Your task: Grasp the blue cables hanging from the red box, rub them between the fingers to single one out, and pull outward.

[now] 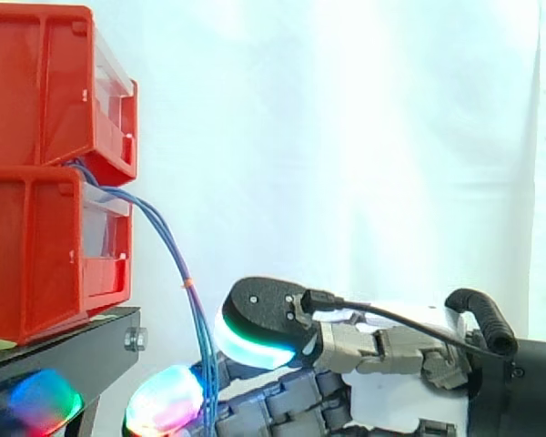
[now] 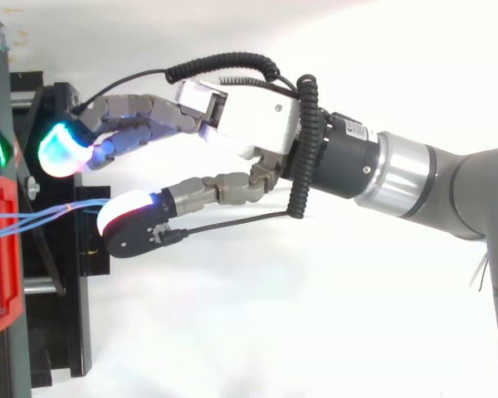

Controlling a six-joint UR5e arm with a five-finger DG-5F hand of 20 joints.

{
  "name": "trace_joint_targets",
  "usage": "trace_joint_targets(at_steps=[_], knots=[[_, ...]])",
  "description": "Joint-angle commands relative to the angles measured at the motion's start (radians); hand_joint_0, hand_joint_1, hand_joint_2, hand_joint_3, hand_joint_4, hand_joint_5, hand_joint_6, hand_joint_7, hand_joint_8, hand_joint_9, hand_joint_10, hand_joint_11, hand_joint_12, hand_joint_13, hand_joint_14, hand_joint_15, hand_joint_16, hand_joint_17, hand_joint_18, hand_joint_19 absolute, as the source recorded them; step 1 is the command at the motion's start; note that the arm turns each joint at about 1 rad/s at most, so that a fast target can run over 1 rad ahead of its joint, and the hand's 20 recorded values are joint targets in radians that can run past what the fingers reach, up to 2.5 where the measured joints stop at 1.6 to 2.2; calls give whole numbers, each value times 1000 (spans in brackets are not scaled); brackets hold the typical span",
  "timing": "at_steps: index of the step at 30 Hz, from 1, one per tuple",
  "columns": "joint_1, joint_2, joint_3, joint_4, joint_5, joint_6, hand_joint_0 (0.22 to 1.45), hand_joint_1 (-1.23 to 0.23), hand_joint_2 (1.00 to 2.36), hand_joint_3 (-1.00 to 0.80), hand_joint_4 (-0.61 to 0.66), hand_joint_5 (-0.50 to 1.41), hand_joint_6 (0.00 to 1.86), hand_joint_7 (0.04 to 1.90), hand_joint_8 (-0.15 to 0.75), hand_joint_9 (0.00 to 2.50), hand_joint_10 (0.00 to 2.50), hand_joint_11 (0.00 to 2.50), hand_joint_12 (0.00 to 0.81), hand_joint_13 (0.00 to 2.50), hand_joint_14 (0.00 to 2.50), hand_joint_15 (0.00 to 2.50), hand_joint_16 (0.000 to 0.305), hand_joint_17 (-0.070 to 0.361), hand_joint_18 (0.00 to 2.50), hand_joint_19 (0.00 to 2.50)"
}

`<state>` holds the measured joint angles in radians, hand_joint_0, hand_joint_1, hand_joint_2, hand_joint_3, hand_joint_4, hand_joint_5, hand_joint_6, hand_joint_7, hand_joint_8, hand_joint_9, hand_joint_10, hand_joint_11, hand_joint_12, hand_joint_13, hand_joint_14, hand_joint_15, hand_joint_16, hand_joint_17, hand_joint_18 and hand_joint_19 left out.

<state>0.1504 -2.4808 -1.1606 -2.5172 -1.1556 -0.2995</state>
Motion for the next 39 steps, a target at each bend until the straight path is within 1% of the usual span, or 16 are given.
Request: trace_joint_targets(at_steps=[1,4,5,6,10,13,21,27,31,34,37,39], knots=[[0,0,-1,31,-4,-10,506,-654,1002,-467,263,-155,503,789,284,646,8,252,392,442,7,194,50,112,257,127],[6,0,-1,46,-9,-9,508,-651,1002,-464,272,-147,503,815,284,671,9,274,394,487,9,217,50,113,285,145],[5,0,1,52,-10,-7,509,-650,1002,-467,274,-146,503,822,285,673,9,275,395,488,9,218,50,113,287,137],[6,0,1,67,-23,-3,508,-650,1002,-463,280,-142,503,843,289,687,10,283,396,496,9,219,50,113,299,143],[6,2,1,69,-41,11,512,-647,1003,-468,298,-128,503,918,290,708,11,307,397,515,9,232,50,112,321,158],[6,2,-1,69,-50,25,516,-650,1002,-466,301,-111,503,1013,289,727,11,320,398,539,10,244,50,112,337,162],[8,0,-1,69,-52,28,530,-672,1003,-457,273,-88,503,1150,292,783,12,347,391,584,11,265,49,109,375,185],[12,0,-1,66,-61,31,555,-690,1006,-418,224,-73,502,1246,286,817,13,360,384,605,11,264,47,106,407,197],[12,0,-1,66,-64,40,569,-699,1008,-381,202,-62,500,1340,286,834,13,374,381,623,11,275,46,104,420,211],[12,2,-1,66,-64,56,575,-702,1010,-353,182,-72,548,1294,285,844,13,386,379,633,11,280,46,103,430,212],[12,2,-1,64,-64,74,585,-710,1011,-315,167,-89,636,1161,283,853,14,392,380,644,12,285,46,103,442,226],[12,2,-1,63,-64,89,585,-712,1013,-301,165,-93,652,1139,284,854,14,400,379,647,12,289,45,102,448,228]])
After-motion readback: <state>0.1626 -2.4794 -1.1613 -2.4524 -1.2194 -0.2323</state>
